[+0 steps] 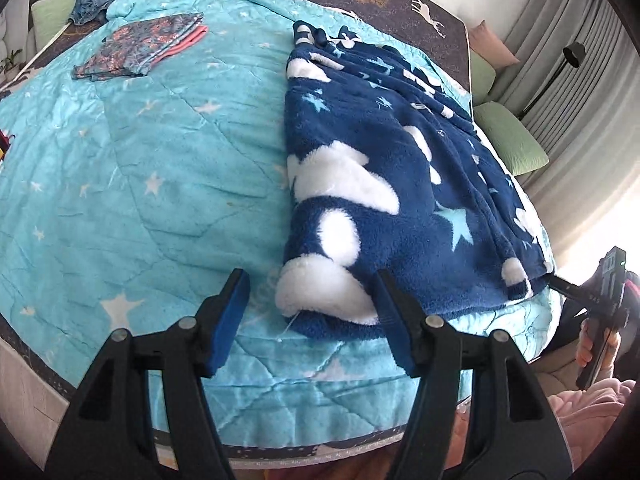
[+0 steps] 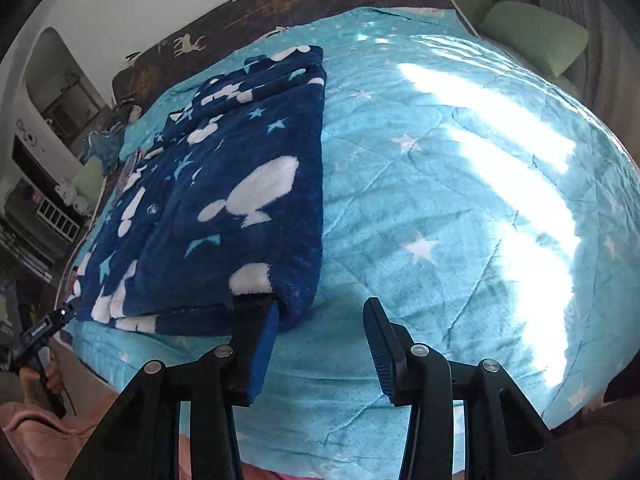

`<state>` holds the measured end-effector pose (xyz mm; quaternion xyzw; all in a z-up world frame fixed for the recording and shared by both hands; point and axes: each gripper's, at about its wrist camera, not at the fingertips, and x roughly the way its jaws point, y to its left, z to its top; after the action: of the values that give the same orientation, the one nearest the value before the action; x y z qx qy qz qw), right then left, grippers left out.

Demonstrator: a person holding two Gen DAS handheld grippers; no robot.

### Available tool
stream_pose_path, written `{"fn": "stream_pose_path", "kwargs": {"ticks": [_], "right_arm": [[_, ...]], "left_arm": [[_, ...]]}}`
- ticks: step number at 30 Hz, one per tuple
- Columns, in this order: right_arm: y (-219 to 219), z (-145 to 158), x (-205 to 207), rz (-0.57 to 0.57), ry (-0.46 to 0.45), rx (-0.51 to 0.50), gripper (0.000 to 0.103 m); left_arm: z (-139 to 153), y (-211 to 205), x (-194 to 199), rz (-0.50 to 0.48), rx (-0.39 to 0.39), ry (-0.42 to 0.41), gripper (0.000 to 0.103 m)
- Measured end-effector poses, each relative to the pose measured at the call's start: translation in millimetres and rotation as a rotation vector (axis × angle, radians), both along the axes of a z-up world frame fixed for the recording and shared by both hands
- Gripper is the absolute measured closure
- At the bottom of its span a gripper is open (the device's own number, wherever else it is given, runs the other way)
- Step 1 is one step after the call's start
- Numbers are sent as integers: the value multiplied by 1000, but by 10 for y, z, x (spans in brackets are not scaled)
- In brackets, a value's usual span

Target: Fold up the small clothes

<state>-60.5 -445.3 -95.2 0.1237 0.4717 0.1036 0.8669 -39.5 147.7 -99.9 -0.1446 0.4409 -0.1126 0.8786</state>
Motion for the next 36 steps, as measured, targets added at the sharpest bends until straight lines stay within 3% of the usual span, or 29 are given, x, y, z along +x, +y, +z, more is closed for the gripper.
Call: {"fn": "stream_pose_path", "kwargs": {"ticks": [7,13,14,15,16,18,27,31,36], "right_arm": [[242,-83,225,36,-1,-46,55],[429,-39,308,31,-54,-218,55],[470,-43,303,32,-66,-251,57],[483,-49,299,34,-71,-262,66],[492,-52,296,40,-73,-261,86],[485,-62,282,43,-65,-248,94],[415,-38,269,49,-58,-223,94],[376,-48,279,35,-46,-203,94],[308,-76,289,18,-32,-161,94]], "left_arm": [[-32,-3,-46,30,-35,-6,38],[-27,-19,-103,9,-23,-5,36],[-28,-14,-109,8,-23,-4,36],[-28,-12,-116,5,-23,-4,36],[-28,-10,-123,-1,-20,0,36],[-27,-17,-130,-13,-13,5,36],[-55,-30,-132,-25,0,7,36],[-32,-50,-155,-47,20,-2,44],[-43,-14,-209,-66,38,7,44]]}}
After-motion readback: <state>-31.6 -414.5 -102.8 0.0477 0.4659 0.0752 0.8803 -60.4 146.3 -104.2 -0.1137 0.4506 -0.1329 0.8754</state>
